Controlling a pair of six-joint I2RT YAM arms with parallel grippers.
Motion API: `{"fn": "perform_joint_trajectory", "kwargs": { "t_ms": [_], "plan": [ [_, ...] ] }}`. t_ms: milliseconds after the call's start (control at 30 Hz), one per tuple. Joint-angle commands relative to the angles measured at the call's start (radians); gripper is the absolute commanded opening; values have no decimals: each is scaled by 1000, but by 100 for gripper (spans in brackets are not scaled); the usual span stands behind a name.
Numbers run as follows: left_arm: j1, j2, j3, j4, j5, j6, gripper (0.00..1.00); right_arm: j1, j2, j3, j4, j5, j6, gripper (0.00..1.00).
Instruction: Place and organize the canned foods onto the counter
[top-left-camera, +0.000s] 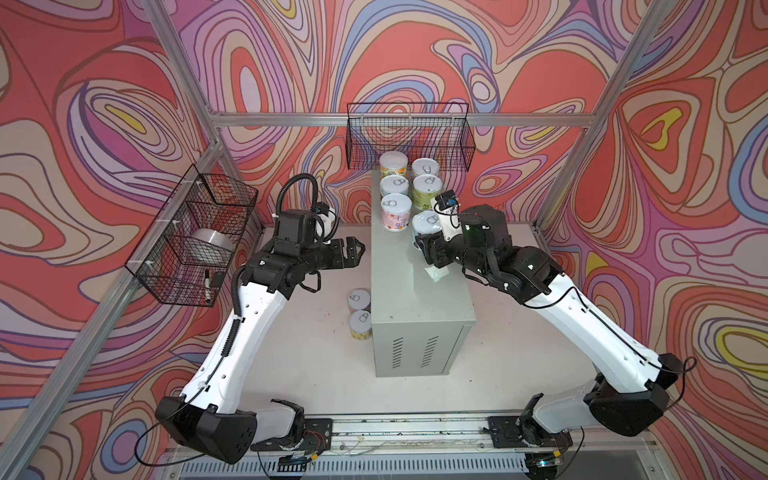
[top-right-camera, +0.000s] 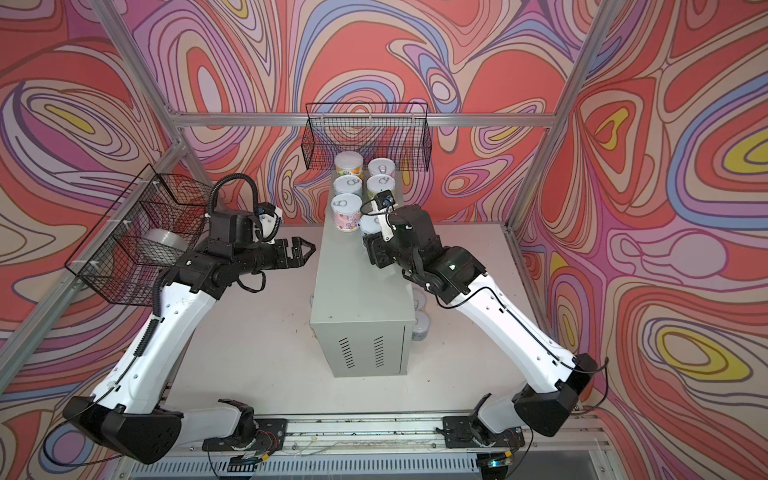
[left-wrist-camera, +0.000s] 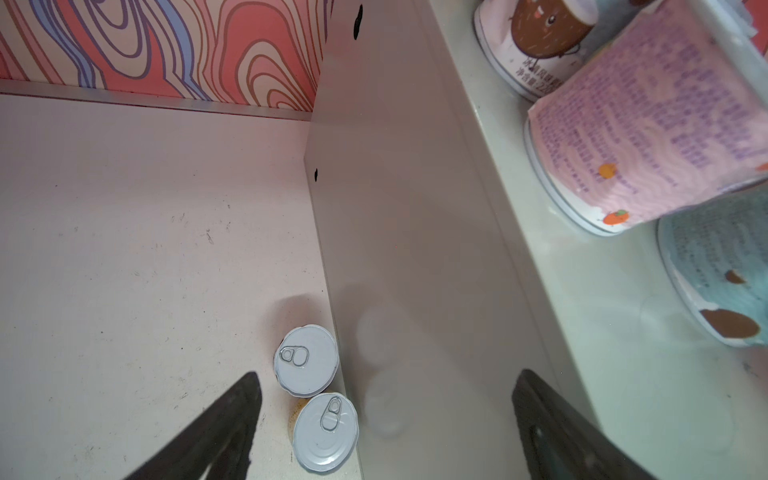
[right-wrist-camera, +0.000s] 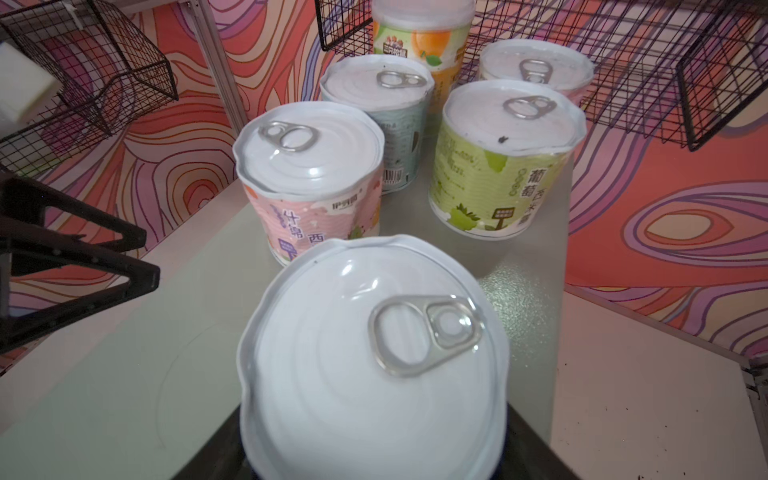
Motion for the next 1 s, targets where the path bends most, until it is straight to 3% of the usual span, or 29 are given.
{"fn": "perform_joint_trajectory", "kwargs": {
  "t_ms": [0, 300, 967],
  "plan": [
    [16, -2, -16, 33, 16, 13, 94, -17, 47, 20, -15, 76, -18, 69],
    [33, -16, -35, 42, 28, 13, 94, -74, 64, 1, 53, 61, 5, 70],
    [38, -13, -51, 50, 31, 1, 94, -99, 73, -97, 179, 5, 51, 74]
  ]
}}
